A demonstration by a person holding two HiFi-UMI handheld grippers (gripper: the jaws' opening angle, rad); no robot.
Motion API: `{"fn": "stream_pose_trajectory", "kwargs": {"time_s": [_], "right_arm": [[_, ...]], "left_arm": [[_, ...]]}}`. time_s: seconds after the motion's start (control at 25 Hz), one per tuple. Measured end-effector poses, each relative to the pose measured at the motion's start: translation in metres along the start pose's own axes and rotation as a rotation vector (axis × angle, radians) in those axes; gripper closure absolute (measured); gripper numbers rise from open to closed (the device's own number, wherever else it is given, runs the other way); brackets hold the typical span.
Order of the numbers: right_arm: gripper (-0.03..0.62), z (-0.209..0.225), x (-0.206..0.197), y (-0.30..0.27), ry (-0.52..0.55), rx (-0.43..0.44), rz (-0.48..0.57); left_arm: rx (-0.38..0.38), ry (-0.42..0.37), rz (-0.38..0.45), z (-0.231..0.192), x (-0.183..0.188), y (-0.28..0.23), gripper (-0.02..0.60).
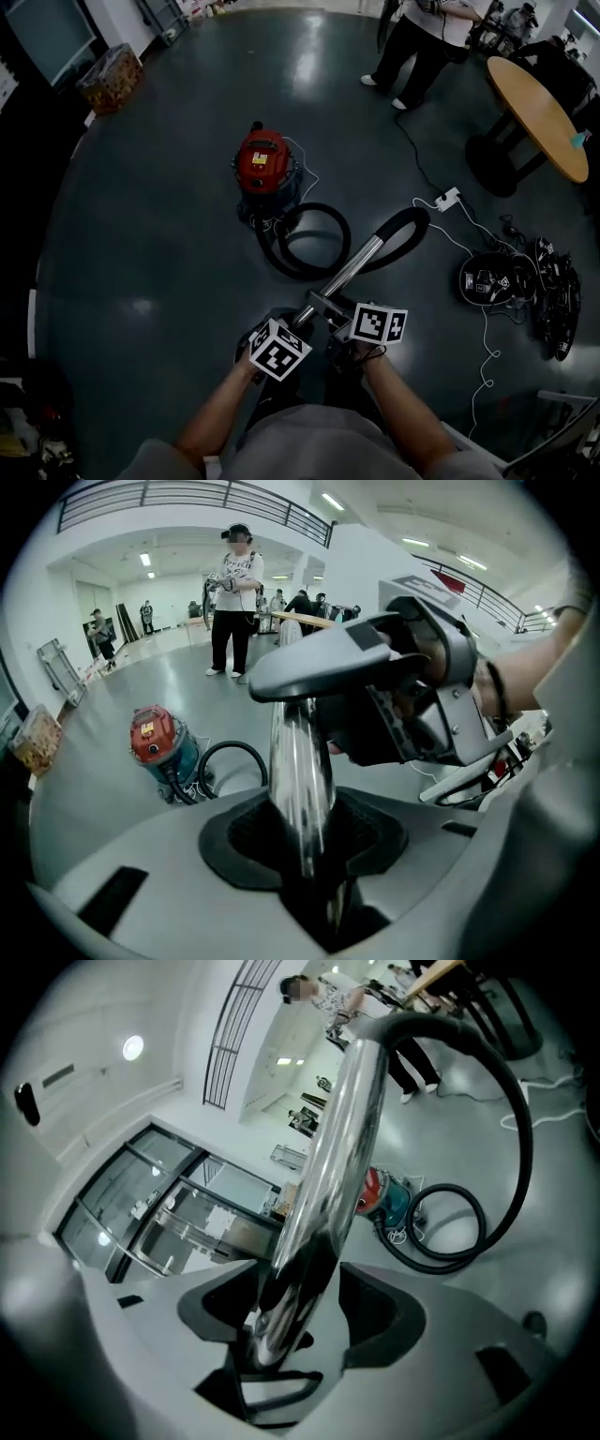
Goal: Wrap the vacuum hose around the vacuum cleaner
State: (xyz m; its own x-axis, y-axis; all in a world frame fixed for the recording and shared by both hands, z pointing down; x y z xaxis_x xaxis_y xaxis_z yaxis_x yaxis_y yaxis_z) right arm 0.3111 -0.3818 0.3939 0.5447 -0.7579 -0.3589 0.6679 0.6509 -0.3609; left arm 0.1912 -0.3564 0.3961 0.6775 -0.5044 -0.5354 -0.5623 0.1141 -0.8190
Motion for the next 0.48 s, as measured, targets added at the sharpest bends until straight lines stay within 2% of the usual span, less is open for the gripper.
{"fn": "stream_pose_trajectory", "kwargs": {"time_s": [0.12,0.36,0.48], "right_arm": [[0.339,0.003,0.002,-0.020,-0.050,0.036,-0.007],[0.349,0.002,0.001,-0.040,-0.037,0.103,-0.035],[0.446,-0.005,-0.002,-0.046,-0.016,0.103,-0.052]], "left_arm": [[0.004,0.025,0.003,0.002,-0.002,0.000,0.440],[0.010,0.091,0.041,0.004,-0.007,-0.002,0.439],[0.014,0.131,0.063,0.002,-0.014,0.002,0.437]]}}
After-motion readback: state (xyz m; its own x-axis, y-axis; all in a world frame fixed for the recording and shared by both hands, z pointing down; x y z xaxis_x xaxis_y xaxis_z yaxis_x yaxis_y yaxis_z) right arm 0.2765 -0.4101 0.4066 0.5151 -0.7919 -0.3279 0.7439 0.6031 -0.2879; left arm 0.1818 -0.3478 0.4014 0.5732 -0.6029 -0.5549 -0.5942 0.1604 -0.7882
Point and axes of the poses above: the fingertips, and each gripper's own axes: y backward along the fingers, z to its right, x out of its top, the point moved 8 cm from there along y, backward along the fingers, and after that the axes turned 2 degrees about -x, right-handed, at the moved point
